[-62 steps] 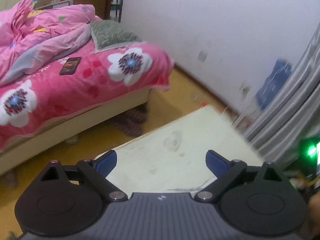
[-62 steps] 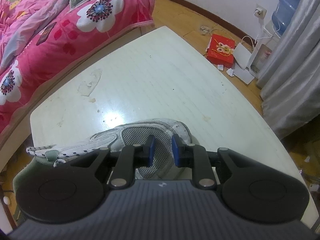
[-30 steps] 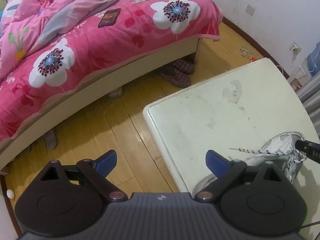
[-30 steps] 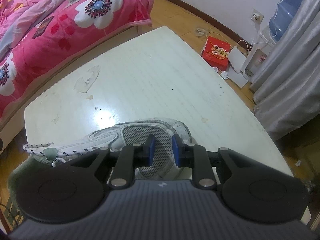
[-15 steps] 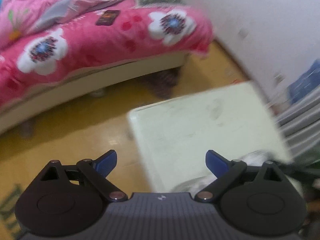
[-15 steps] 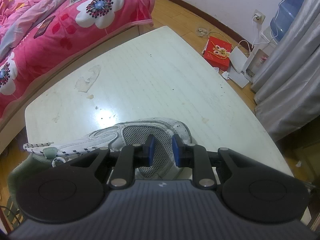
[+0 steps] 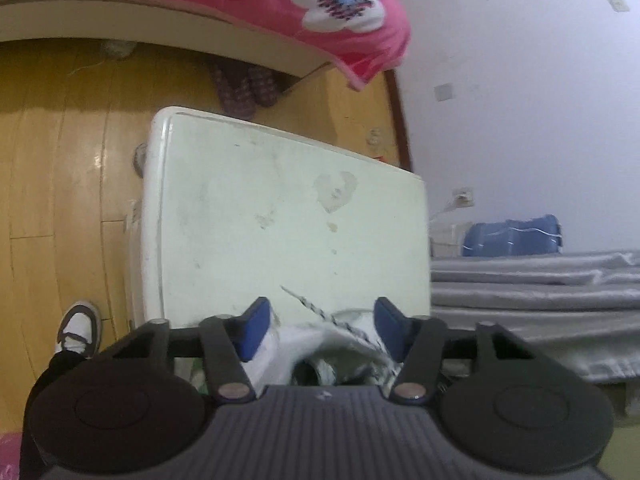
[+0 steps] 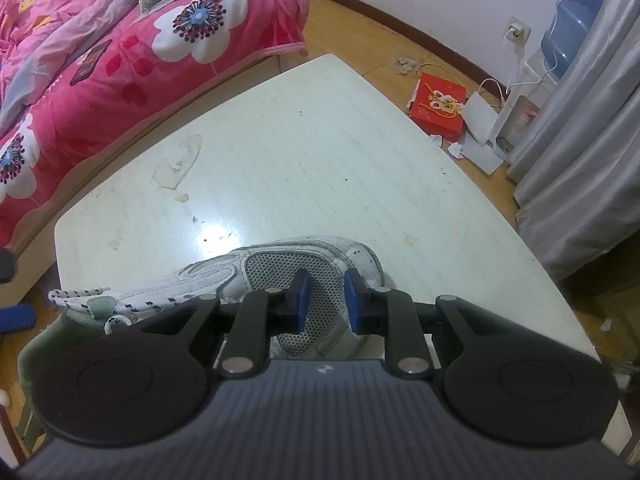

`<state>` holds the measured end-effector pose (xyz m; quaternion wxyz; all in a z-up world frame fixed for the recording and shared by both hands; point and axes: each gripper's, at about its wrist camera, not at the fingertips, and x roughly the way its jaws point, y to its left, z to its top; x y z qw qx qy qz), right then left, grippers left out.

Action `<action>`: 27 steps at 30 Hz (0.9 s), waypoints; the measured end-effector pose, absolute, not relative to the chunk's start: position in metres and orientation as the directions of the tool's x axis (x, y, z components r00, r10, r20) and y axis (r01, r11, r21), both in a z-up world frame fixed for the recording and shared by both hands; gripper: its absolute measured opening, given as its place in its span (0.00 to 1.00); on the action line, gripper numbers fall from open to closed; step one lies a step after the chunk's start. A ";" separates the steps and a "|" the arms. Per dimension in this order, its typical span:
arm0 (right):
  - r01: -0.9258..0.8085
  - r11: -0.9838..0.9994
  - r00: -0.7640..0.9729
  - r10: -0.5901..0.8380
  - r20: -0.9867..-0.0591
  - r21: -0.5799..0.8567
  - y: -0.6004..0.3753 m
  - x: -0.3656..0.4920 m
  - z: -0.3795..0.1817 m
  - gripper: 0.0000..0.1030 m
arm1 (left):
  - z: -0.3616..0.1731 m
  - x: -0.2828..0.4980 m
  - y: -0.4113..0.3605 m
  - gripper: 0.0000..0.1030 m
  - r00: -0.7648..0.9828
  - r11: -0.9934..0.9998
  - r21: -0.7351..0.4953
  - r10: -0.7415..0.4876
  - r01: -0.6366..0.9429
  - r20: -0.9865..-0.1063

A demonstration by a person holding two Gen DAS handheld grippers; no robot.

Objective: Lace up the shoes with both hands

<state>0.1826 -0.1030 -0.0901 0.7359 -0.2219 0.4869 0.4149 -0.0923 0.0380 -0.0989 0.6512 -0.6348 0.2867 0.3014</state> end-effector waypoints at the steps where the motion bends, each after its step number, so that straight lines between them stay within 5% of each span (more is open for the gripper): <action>1: -0.827 0.557 0.181 0.396 -0.900 0.079 -0.103 0.183 -0.090 0.18 | -0.103 -0.090 0.043 0.49 0.650 -0.003 -0.650 0.011 -0.760 -0.760; 15: -0.819 0.556 0.141 0.435 -0.889 0.143 -0.110 0.190 -0.091 0.20 | -0.138 -0.057 0.068 0.47 0.618 -0.125 -0.607 -0.224 -0.785 -0.754; 22: -0.820 0.551 0.130 0.444 -0.886 0.156 -0.110 0.190 -0.091 0.22 | -0.142 -0.042 0.066 0.07 0.595 -0.081 -0.595 -0.241 -0.800 -0.767; 27: -0.816 0.552 0.122 0.451 -0.884 0.169 -0.110 0.192 -0.092 0.23 | -0.135 -0.036 0.062 0.03 0.567 0.005 -0.581 -0.214 -0.814 -0.796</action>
